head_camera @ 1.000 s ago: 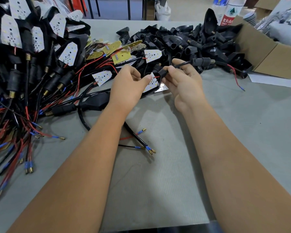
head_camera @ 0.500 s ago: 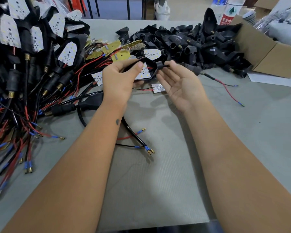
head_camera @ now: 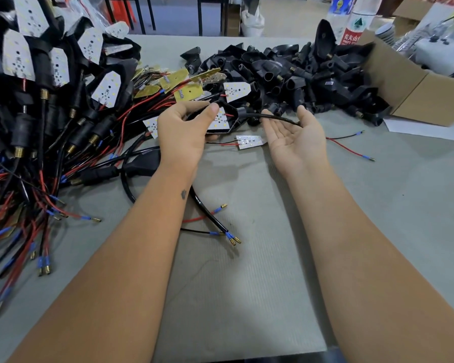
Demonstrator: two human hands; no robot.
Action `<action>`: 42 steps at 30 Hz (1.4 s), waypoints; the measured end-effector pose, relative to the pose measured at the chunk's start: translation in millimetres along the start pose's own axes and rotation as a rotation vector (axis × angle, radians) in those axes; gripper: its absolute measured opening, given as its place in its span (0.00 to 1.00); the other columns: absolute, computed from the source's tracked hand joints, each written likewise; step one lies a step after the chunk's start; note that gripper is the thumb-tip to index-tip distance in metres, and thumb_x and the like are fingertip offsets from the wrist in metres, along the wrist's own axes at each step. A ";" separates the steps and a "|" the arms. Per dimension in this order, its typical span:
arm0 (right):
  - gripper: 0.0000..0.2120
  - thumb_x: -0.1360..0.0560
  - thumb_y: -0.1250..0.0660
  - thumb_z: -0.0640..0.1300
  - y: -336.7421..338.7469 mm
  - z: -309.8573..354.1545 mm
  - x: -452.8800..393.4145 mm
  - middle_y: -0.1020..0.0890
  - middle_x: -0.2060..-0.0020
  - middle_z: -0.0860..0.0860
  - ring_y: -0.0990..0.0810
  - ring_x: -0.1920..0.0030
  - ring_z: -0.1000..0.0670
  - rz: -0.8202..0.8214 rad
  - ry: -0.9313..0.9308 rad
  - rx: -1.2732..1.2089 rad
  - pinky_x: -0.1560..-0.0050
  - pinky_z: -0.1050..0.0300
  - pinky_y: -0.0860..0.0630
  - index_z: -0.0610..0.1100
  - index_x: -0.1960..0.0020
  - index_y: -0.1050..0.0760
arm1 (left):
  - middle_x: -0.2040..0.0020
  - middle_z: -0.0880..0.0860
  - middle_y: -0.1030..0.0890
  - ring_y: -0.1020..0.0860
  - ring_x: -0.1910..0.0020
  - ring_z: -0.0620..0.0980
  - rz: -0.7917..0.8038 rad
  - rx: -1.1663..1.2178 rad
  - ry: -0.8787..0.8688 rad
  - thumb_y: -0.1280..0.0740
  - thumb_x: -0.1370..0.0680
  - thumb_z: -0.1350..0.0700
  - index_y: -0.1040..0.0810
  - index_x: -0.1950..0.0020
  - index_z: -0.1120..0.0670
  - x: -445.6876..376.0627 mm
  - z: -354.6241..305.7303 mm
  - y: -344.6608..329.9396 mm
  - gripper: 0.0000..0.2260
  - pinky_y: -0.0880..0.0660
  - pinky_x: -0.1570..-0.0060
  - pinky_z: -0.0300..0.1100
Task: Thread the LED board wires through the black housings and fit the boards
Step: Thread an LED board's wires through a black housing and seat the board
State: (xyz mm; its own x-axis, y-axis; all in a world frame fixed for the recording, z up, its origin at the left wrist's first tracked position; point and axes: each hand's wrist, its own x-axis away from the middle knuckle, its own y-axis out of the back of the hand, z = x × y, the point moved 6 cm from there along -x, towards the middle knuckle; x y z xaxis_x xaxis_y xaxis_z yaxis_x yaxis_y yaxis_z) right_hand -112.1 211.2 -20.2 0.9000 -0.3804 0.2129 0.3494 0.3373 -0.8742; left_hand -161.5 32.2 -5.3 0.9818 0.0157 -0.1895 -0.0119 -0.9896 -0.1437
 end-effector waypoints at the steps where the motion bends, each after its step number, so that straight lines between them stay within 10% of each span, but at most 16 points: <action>1: 0.23 0.17 0.41 0.44 0.2 0.6 0.1 0.26 0.41 0.30 0.23 0.37 0.36 0.010 -0.003 -0.032 0.42 0.46 0.24 0.26 0.32 0.38 | 0.55 0.49 0.18 0.19 0.60 0.43 -0.003 -0.003 0.001 0.26 0.25 0.59 0.18 0.56 0.52 0.1 0.0 0.3 0.03 0.22 0.66 0.36; 10: 0.31 0.17 0.50 0.58 1.2 0.7 -3.1 0.19 0.53 0.31 0.21 0.41 0.35 0.084 -0.045 -0.201 0.40 0.41 0.26 0.28 0.39 0.32 | 0.52 0.52 0.18 0.21 0.60 0.46 -0.056 0.010 0.022 0.27 0.24 0.58 0.20 0.56 0.52 -1.2 0.0 3.2 0.03 0.23 0.67 0.34; 16: 0.17 0.17 0.47 0.54 7.2 8.9 -3.5 0.19 0.56 0.36 0.18 0.55 0.37 0.024 0.088 -0.215 0.53 0.41 0.20 0.42 0.51 0.29 | 0.53 0.51 0.18 0.20 0.60 0.46 -0.048 -0.006 0.010 0.27 0.25 0.59 0.20 0.58 0.51 -1.4 1.1 3.5 0.04 0.23 0.67 0.35; 30: 0.11 0.22 0.36 0.45 -12.6 -16.1 2.0 0.19 0.69 0.49 0.21 0.68 0.51 0.105 0.150 0.825 0.64 0.60 0.22 0.42 0.60 0.22 | 0.59 0.50 0.20 0.19 0.65 0.39 0.081 -0.024 -0.019 0.27 0.25 0.60 0.21 0.58 0.54 4.9 0.4 -6.6 0.05 0.21 0.67 0.39; 42: 0.10 0.19 0.38 0.49 -14.4 -17.8 5.4 0.19 0.67 0.48 0.20 0.66 0.50 0.142 0.060 0.623 0.63 0.59 0.22 0.44 0.55 0.26 | 0.59 0.50 0.19 0.19 0.63 0.44 0.078 0.035 0.008 0.27 0.25 0.59 0.21 0.58 0.54 2.8 4.9 -6.8 0.04 0.21 0.66 0.40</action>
State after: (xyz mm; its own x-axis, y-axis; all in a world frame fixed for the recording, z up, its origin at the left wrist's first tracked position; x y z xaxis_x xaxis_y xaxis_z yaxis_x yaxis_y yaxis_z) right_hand -116.9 189.0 -14.2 0.9387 -0.3369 0.0736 0.3305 0.8181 -0.4705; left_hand -159.7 39.7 -9.6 0.9790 -0.0628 -0.1940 -0.0952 -0.9821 -0.1624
